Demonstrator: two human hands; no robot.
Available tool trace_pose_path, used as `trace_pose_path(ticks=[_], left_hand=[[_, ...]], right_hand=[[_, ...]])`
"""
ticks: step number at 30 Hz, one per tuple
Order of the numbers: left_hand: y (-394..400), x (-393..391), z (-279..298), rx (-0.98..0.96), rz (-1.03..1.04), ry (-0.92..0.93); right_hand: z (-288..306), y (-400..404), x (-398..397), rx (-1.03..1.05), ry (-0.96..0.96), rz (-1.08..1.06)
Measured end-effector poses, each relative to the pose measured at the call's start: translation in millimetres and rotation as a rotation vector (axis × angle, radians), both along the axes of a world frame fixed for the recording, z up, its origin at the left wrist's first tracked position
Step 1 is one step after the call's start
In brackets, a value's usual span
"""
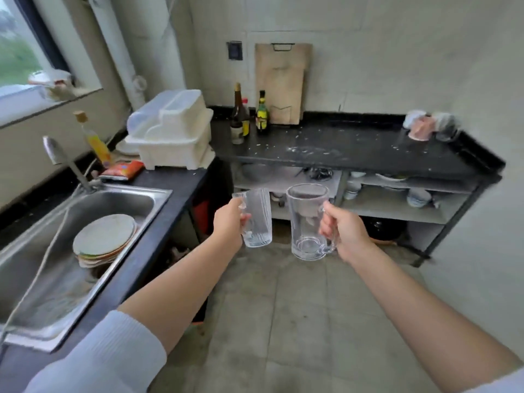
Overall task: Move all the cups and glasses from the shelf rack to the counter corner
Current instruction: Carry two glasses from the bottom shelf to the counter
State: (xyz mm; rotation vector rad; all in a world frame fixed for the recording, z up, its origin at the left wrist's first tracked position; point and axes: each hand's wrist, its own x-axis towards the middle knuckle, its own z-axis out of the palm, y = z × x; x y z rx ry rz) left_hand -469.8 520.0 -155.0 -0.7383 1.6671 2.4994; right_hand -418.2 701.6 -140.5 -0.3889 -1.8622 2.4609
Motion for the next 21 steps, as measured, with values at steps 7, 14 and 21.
trace_pose_path(ticks=[7, 14, 21], left_hand=[[125.1, -131.9, -7.6, -0.186, -0.187, -0.052], [271.9, -283.5, 14.5, -0.274, -0.442, -0.032], [398.7, -365.5, 6.6, -0.387, -0.597, -0.062]], right_hand=[[4.2, 130.8, -74.2, 0.042, -0.064, -0.215], [16.5, 251.6, -185.9, 0.051, -0.152, -0.48], [16.4, 367.5, -244.6, 0.069, -0.282, -0.634]])
